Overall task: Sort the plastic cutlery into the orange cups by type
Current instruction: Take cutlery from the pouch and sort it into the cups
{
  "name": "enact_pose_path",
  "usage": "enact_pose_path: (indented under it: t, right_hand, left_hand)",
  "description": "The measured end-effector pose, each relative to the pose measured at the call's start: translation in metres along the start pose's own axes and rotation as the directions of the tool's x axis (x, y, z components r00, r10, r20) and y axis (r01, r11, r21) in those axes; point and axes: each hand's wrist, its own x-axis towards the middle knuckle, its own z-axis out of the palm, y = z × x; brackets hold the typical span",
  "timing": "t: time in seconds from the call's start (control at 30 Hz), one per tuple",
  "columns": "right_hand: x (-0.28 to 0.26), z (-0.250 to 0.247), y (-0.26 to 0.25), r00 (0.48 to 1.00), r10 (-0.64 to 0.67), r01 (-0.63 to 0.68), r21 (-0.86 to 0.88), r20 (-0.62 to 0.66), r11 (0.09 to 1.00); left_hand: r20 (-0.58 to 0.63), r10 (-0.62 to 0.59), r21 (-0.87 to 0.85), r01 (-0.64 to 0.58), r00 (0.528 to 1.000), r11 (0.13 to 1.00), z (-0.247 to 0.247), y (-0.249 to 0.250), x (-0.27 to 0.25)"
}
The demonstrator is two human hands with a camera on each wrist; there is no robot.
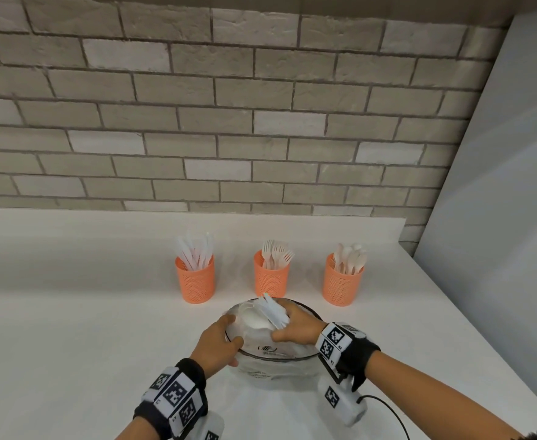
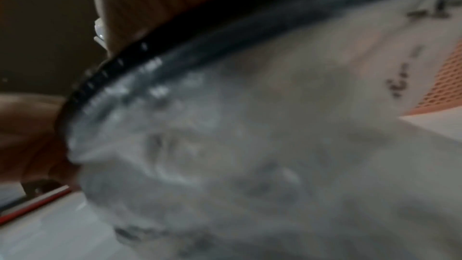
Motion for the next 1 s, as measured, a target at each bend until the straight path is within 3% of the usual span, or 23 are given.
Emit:
enact_pose_path:
  t: [0.13,0.23,0.3,0.37,0.4,0.47,0.57,0.63,0.73,0.83,1.0]
  right_hand:
    - [-0.004,-0.012,-0.024,0.997,-0.047,0.061,0.253,-0.061,0.965]
    - [-0.011,-0.034,-0.044,0.985,-0.029,0.104,0.449,-0.172,0.887]
    - [-0.014,-0.049,-0.055,0.973,0.0,0.137,0.574,-0.232,0.807]
    - [-0.014,-0.062,-0.064,0.952,0.04,0.183,0.666,-0.305,0.723]
    - [-0.014,-0.067,-0.069,0.938,0.055,0.214,0.697,-0.342,0.685]
    - [-0.014,-0.074,-0.079,0.914,0.058,0.282,0.731,-0.402,0.621]
    - [-0.015,-0.075,-0.09,0.881,0.029,0.374,0.733,-0.471,0.568]
    - [-0.016,-0.069,-0.095,0.848,0.028,0.411,0.69,-0.528,0.596]
    - [-0.017,-0.054,-0.096,0.797,0.041,0.447,0.634,-0.602,0.631]
    - [-0.015,-0.037,-0.088,0.753,0.063,0.463,0.596,-0.655,0.656]
    - [-0.011,-0.022,-0.071,0.754,0.154,0.416,0.645,-0.639,0.641]
  left_hand:
    - [0.053,-0.007,0.059,0.004,0.999,0.998,-0.007,0.004,-0.005]
    - [-0.134,0.153,0.121,-0.137,0.979,0.983,-0.016,0.014,-0.008]
    - [-0.298,0.255,-0.021,-0.273,0.92,0.962,-0.022,0.03,-0.012]
    - [-0.344,0.209,-0.292,-0.316,0.915,0.902,-0.027,0.051,-0.013]
    - [-0.296,0.139,-0.458,-0.268,0.945,0.847,-0.028,0.059,-0.011]
    - [-0.07,0.007,-0.752,-0.058,0.998,0.657,-0.026,0.072,-0.006]
    - [0.276,-0.046,-0.896,0.275,0.96,0.348,-0.015,0.082,0.002]
    - [0.394,-0.061,-0.885,0.396,0.917,0.244,-0.003,0.084,0.008]
    - [0.491,-0.051,-0.859,0.494,0.869,0.134,0.011,0.092,0.013]
    - [0.522,0.006,-0.853,0.522,0.853,-0.001,0.017,0.107,0.014]
    - [0.499,0.023,-0.864,0.495,0.866,0.093,0.026,0.112,0.016]
